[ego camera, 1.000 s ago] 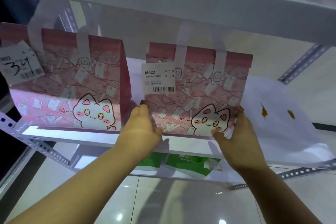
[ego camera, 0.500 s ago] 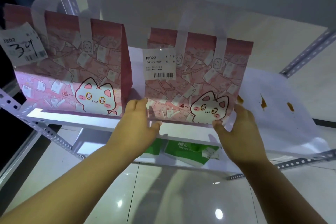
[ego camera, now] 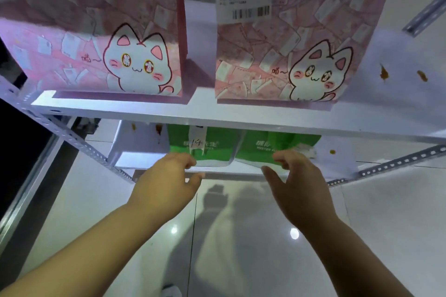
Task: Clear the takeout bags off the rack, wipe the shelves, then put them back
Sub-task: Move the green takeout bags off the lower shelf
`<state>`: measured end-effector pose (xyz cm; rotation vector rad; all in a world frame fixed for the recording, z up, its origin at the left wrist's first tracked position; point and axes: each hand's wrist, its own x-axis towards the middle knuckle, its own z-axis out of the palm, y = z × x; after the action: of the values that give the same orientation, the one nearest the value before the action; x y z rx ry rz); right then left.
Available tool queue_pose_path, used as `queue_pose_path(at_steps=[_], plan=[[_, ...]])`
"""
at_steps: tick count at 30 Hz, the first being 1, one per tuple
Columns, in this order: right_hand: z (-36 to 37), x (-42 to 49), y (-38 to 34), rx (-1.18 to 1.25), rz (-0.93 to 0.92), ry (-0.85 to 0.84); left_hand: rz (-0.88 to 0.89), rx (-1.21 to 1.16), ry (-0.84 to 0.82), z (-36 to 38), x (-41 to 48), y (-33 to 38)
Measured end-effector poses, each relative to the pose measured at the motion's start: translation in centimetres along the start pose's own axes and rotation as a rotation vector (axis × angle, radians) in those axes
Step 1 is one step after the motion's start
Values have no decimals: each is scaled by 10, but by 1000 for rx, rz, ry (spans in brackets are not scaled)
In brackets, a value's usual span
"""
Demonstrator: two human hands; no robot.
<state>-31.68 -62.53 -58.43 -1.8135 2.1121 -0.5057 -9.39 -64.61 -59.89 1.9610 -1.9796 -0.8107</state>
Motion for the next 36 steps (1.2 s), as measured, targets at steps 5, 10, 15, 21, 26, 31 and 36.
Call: queue_pose_path(at_steps=[5, 10, 15, 21, 26, 31, 36], plan=[[69, -3, 19, -30, 3, -91, -70, 47, -21, 42, 11, -57], [139, 14, 46, 17, 43, -128, -102, 50, 29, 91, 38, -106], [197, 42, 69, -2, 37, -140, -129, -26, 116, 130, 75, -143], [249, 70, 84, 58, 33, -83, -74, -37, 202, 166, 107, -173], [273, 81, 86, 153, -7, -70, 27, -102, 203, 187, 122, -182], [280, 82, 86, 241, -63, -71, 32, -122, 196, 191, 126, -183], [273, 77, 88, 228, -83, -75, 32, -72, 212, 185, 121, -181]])
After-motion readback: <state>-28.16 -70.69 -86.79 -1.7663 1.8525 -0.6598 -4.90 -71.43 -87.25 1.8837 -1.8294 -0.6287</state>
